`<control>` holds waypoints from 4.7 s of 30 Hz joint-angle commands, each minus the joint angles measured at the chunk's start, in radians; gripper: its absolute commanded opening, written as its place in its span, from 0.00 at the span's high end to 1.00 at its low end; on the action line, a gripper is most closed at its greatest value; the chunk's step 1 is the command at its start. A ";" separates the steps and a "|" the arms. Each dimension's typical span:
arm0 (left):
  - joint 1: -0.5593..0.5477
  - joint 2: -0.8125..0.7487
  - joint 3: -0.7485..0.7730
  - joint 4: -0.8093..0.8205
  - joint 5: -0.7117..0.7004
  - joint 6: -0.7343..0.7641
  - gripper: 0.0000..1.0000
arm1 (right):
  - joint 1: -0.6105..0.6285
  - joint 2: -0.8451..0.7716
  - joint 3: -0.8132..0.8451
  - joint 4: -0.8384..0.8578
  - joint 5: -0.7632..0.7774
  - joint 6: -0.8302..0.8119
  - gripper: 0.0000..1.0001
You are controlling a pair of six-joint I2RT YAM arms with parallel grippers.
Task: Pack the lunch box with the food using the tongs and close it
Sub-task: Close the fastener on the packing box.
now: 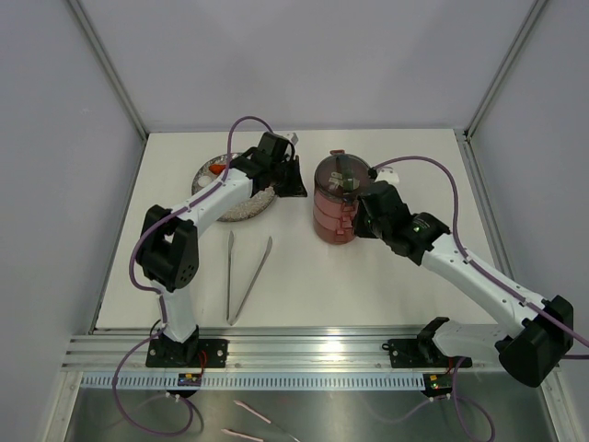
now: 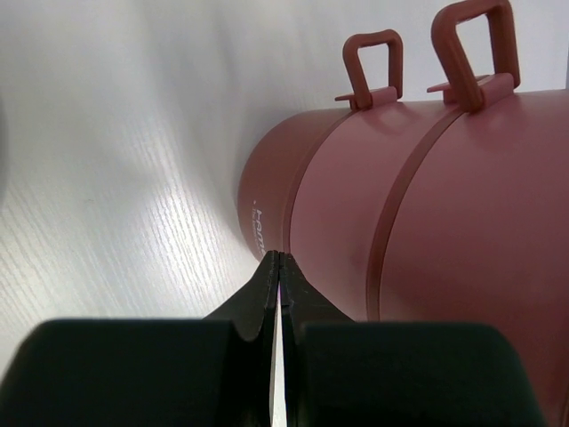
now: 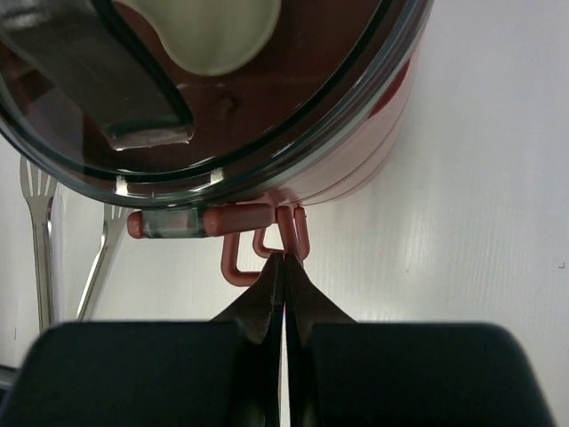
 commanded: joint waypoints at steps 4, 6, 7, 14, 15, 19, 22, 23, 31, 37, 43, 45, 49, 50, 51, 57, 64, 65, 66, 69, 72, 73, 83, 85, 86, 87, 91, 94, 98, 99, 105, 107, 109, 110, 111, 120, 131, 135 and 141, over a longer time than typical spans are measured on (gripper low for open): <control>0.006 -0.037 -0.010 0.026 -0.005 0.008 1.00 | 0.004 -0.028 0.010 -0.037 0.159 0.078 1.00; 0.006 -0.035 -0.010 0.029 0.000 0.006 1.00 | 0.004 -0.014 0.010 -0.052 0.198 0.086 1.00; 0.004 -0.032 -0.010 0.032 0.001 0.005 1.00 | 0.004 -0.007 0.011 -0.066 0.202 0.085 1.00; 0.004 -0.023 -0.010 0.040 0.020 -0.005 1.00 | 0.004 0.055 0.017 -0.016 0.124 0.053 1.00; 0.004 -0.023 -0.009 0.041 0.021 -0.006 1.00 | 0.004 0.058 0.019 -0.005 0.110 0.048 1.00; 0.003 -0.020 -0.006 0.044 0.024 -0.008 1.00 | 0.004 0.072 0.036 0.024 0.066 0.023 1.00; 0.004 -0.014 -0.006 0.046 0.027 -0.008 1.00 | 0.008 0.069 0.034 0.029 0.058 0.023 1.00; 0.003 -0.012 -0.006 0.046 0.028 -0.008 1.00 | 0.010 0.067 0.034 0.030 0.057 0.022 1.00; 0.004 -0.005 -0.006 0.052 0.035 -0.014 1.00 | 0.011 0.085 0.039 0.037 0.029 0.017 1.00; 0.004 -0.005 -0.003 0.049 0.028 -0.009 1.00 | 0.016 0.095 0.043 0.038 0.014 0.003 1.00; 0.004 -0.003 -0.004 0.051 0.029 -0.009 1.00 | 0.025 0.089 0.043 0.049 0.000 -0.007 1.00; 0.004 -0.002 -0.004 0.052 0.031 -0.009 1.00 | 0.028 0.089 0.049 0.052 -0.002 -0.013 1.00; 0.004 -0.005 -0.006 0.051 0.029 -0.009 1.00 | 0.033 0.101 0.057 0.044 0.006 -0.017 1.00; 0.003 -0.005 -0.006 0.051 0.029 -0.008 1.00 | 0.033 0.102 0.057 0.043 0.009 -0.017 1.00; 0.004 -0.005 -0.007 0.051 0.029 -0.009 1.00 | 0.033 0.102 0.057 0.035 0.015 -0.013 1.00; 0.004 -0.011 -0.013 0.046 0.024 -0.003 1.00 | 0.033 0.041 0.039 -0.025 0.078 0.009 1.00; 0.003 -0.009 -0.016 0.049 0.026 -0.006 1.00 | 0.048 -0.066 0.052 -0.049 0.066 -0.001 1.00; 0.004 -0.009 -0.016 0.049 0.024 -0.008 1.00 | 0.051 -0.059 0.062 -0.049 0.060 -0.013 1.00; 0.003 -0.011 -0.016 0.049 0.024 -0.006 1.00 | 0.054 -0.048 0.088 -0.051 0.052 -0.021 1.00; 0.003 -0.012 -0.016 0.047 0.023 -0.008 1.00 | 0.082 0.003 0.128 -0.037 0.024 -0.043 1.00; 0.004 -0.020 -0.016 0.043 0.017 -0.003 1.00 | 0.116 0.047 0.137 -0.014 0.007 -0.052 1.00; 0.004 -0.020 -0.016 0.040 0.012 -0.002 1.00 | 0.119 0.065 0.135 -0.012 0.003 -0.049 1.00; 0.003 -0.023 -0.021 0.037 0.012 0.001 1.00 | 0.120 0.110 0.030 -0.032 0.150 -0.027 1.00; 0.003 -0.023 -0.021 0.038 0.018 0.000 1.00 | 0.120 0.118 0.025 -0.035 0.164 -0.027 1.00; 0.004 -0.025 -0.021 0.038 0.018 0.000 1.00 | 0.120 0.119 0.023 -0.037 0.165 -0.029 1.00; 0.004 -0.023 -0.023 0.038 0.018 0.000 1.00 | 0.120 0.121 0.022 -0.035 0.168 -0.027 1.00; 0.004 -0.031 -0.032 0.046 0.021 -0.005 1.00 | 0.120 0.144 0.016 -0.019 0.179 -0.030 1.00; 0.004 -0.039 -0.041 0.047 0.020 -0.002 1.00 | 0.119 0.156 0.013 -0.008 0.198 -0.029 1.00; 0.004 -0.051 -0.056 0.049 0.017 -0.002 1.00 | 0.120 0.141 0.016 0.000 0.185 -0.026 1.00; 0.003 -0.052 -0.058 0.051 0.018 -0.002 1.00 | 0.120 0.129 0.013 0.004 0.178 -0.026 1.00; 0.004 -0.052 -0.062 0.057 0.015 -0.006 1.00 | 0.133 0.012 -0.018 0.098 0.018 -0.046 1.00; 0.004 -0.052 -0.062 0.058 0.015 -0.008 1.00 | 0.145 0.019 0.002 0.110 0.006 -0.050 1.00; 0.004 -0.051 -0.062 0.058 0.014 -0.009 1.00 | 0.159 0.064 0.020 0.115 0.007 -0.058 1.00; 0.004 -0.052 -0.062 0.058 0.014 -0.009 1.00 | 0.165 0.082 0.037 0.126 0.010 -0.062 1.00; 0.004 -0.052 -0.062 0.058 0.012 -0.009 1.00 | 0.169 0.096 0.045 0.132 0.017 -0.064 1.00; 0.004 -0.062 -0.067 0.046 0.000 0.001 1.00 | 0.174 0.222 0.105 0.143 0.113 -0.044 1.00; 0.004 -0.043 -0.059 0.054 0.009 -0.002 1.00 | 0.176 0.220 0.106 0.064 0.247 -0.001 1.00; 0.004 -0.040 -0.058 0.054 0.012 0.000 1.00 | 0.177 0.227 0.115 0.049 0.254 0.000 1.00; 0.004 -0.034 -0.056 0.054 0.009 0.000 1.00 | 0.182 0.220 0.128 0.037 0.274 -0.032 1.00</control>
